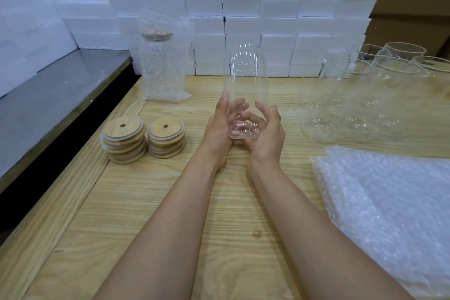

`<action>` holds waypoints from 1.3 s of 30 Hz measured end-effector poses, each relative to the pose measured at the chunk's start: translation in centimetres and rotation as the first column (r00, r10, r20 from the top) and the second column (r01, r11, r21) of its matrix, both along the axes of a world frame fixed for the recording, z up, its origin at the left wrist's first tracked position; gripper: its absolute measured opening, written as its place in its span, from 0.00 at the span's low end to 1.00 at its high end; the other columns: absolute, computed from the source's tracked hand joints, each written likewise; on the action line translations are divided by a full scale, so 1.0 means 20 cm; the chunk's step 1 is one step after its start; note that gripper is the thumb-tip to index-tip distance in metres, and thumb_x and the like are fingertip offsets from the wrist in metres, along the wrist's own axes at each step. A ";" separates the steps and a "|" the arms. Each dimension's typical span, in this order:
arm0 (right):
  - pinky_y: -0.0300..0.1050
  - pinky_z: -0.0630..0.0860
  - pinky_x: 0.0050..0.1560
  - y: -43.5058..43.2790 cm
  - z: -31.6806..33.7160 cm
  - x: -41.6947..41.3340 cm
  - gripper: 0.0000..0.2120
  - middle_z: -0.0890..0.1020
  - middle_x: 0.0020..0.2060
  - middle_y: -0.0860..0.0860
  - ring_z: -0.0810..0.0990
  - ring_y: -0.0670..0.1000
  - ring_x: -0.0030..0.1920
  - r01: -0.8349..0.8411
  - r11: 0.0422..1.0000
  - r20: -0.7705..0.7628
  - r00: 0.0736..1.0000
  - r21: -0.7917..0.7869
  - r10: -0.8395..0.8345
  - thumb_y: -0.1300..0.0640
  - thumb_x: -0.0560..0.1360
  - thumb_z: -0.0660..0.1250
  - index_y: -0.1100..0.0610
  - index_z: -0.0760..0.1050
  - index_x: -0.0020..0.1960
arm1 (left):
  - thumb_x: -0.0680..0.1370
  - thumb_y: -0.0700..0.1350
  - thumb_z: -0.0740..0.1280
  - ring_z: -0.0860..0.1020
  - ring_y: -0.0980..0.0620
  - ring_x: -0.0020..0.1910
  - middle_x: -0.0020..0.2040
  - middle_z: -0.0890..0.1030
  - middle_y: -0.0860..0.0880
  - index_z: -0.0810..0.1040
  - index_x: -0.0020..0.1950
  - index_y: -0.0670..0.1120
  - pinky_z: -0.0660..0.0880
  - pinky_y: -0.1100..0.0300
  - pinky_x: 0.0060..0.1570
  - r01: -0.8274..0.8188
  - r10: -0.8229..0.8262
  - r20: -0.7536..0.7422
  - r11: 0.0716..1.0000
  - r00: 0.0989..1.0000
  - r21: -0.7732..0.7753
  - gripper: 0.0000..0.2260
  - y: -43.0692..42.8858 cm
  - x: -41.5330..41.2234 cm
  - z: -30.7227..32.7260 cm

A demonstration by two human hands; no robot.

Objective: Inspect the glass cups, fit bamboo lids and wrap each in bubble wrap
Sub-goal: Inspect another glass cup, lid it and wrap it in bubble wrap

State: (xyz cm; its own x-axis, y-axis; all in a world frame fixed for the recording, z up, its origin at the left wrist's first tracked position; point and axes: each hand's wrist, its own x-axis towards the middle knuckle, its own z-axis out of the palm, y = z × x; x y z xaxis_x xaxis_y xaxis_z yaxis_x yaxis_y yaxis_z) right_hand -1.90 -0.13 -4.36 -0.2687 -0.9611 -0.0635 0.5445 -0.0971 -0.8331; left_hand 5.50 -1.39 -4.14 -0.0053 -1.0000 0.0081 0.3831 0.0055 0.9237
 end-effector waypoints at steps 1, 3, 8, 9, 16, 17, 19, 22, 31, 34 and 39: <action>0.50 0.79 0.44 0.00 0.00 0.00 0.15 0.82 0.42 0.56 0.82 0.57 0.43 0.015 1.000 -0.040 0.999 -0.006 -0.016 0.48 0.82 0.55 0.53 0.78 0.54 | 0.68 0.65 0.58 0.80 0.49 0.50 0.56 0.79 0.48 0.75 0.59 0.45 0.77 0.55 0.48 -0.013 0.013 -0.005 1.000 1.000 -0.005 0.30 0.00 0.00 0.00; 0.49 0.78 0.47 0.00 -0.01 0.00 0.14 0.81 0.45 0.54 0.81 0.57 0.47 0.073 0.997 -0.130 0.989 -0.021 -0.075 0.49 0.82 0.55 0.51 0.79 0.52 | 0.68 0.64 0.60 0.81 0.47 0.51 0.52 0.82 0.47 0.76 0.58 0.45 0.77 0.49 0.53 -0.033 0.033 -0.039 0.999 0.999 -0.007 0.28 0.00 0.00 0.00; 0.41 0.73 0.45 0.00 -0.01 -0.02 0.10 0.78 0.49 0.50 0.74 0.46 0.43 0.192 0.980 -0.209 0.957 -0.057 -0.200 0.51 0.79 0.61 0.49 0.78 0.55 | 0.74 0.59 0.64 0.83 0.46 0.50 0.52 0.83 0.43 0.76 0.55 0.45 0.79 0.46 0.50 -0.081 0.082 -0.054 0.996 0.995 0.026 0.19 0.00 0.00 0.00; 0.40 0.73 0.47 0.01 0.00 -0.02 0.10 0.77 0.52 0.51 0.74 0.45 0.45 0.181 0.981 -0.225 0.955 -0.075 -0.193 0.47 0.76 0.63 0.47 0.77 0.56 | 0.76 0.57 0.64 0.83 0.46 0.49 0.52 0.82 0.44 0.75 0.54 0.45 0.80 0.48 0.47 -0.092 0.094 -0.051 0.995 0.994 0.026 0.16 0.00 -0.01 0.00; 0.57 0.75 0.59 0.02 0.00 0.01 0.20 0.71 0.55 0.54 0.76 0.57 0.57 0.079 0.986 -0.394 0.909 -0.150 -0.133 0.50 0.72 0.73 0.45 0.69 0.61 | 0.76 0.55 0.65 0.82 0.54 0.39 0.38 0.83 0.54 0.75 0.49 0.47 0.79 0.58 0.34 -0.153 0.152 -0.019 0.987 0.988 -0.058 0.11 0.00 0.00 0.00; 0.56 0.76 0.58 0.02 -0.01 0.01 0.20 0.73 0.56 0.55 0.77 0.57 0.56 0.082 0.986 -0.387 0.912 -0.148 -0.134 0.50 0.72 0.73 0.45 0.69 0.61 | 0.75 0.56 0.64 0.83 0.54 0.40 0.40 0.83 0.53 0.74 0.50 0.47 0.79 0.59 0.33 -0.157 0.157 -0.017 0.985 0.988 -0.065 0.13 0.00 -0.01 0.00; 0.48 0.78 0.52 0.02 -0.01 0.00 0.19 0.76 0.56 0.54 0.79 0.52 0.52 0.075 0.988 -0.328 0.938 -0.136 -0.116 0.47 0.72 0.71 0.46 0.72 0.61 | 0.74 0.60 0.62 0.83 0.51 0.43 0.48 0.82 0.48 0.73 0.53 0.47 0.80 0.56 0.36 -0.166 0.164 -0.034 0.985 0.986 -0.055 0.18 0.00 0.00 0.01; 0.43 0.77 0.42 0.01 -0.01 -0.01 0.19 0.78 0.46 0.49 0.79 0.44 0.40 0.075 0.993 -0.171 0.981 -0.089 -0.089 0.47 0.74 0.67 0.54 0.76 0.62 | 0.79 0.61 0.56 0.81 0.44 0.55 0.56 0.80 0.44 0.72 0.56 0.50 0.78 0.46 0.52 -0.140 0.139 -0.058 0.990 0.989 -0.020 0.16 -0.01 0.00 0.01; 0.52 0.77 0.46 0.00 0.00 -0.02 0.13 0.81 0.39 0.54 0.79 0.56 0.43 0.027 0.998 -0.075 0.997 -0.054 -0.031 0.51 0.81 0.58 0.53 0.78 0.58 | 0.69 0.64 0.59 0.81 0.49 0.50 0.57 0.79 0.45 0.70 0.67 0.42 0.78 0.55 0.48 0.055 -0.054 -0.056 0.998 0.997 0.020 0.34 0.02 0.00 0.01; 0.41 0.78 0.40 0.00 -0.02 -0.03 0.15 0.82 0.42 0.52 0.80 0.46 0.40 0.047 0.995 -0.228 0.971 -0.088 -0.066 0.50 0.82 0.56 0.52 0.78 0.60 | 0.72 0.62 0.65 0.80 0.46 0.52 0.56 0.80 0.45 0.74 0.62 0.42 0.77 0.51 0.51 -0.001 0.002 -0.074 1.000 0.997 0.008 0.28 0.02 0.01 0.01; 0.33 0.74 0.49 0.01 -0.02 -0.04 0.19 0.78 0.55 0.53 0.75 0.37 0.41 0.028 0.982 -0.389 0.916 -0.185 -0.099 0.38 0.74 0.59 0.47 0.78 0.55 | 0.70 0.58 0.67 0.83 0.49 0.53 0.54 0.84 0.45 0.78 0.54 0.46 0.81 0.52 0.49 -0.128 0.126 -0.042 0.990 0.991 -0.057 0.19 0.02 0.02 0.00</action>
State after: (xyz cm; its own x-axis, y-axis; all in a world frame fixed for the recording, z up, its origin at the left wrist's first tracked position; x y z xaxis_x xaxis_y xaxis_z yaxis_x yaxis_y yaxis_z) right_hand -2.60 0.00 -4.84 -0.2980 -0.9276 0.2254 0.1618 -0.2818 -0.9457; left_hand 5.85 -1.06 -4.05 0.1231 -0.9903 0.0651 0.4110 0.1106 0.9049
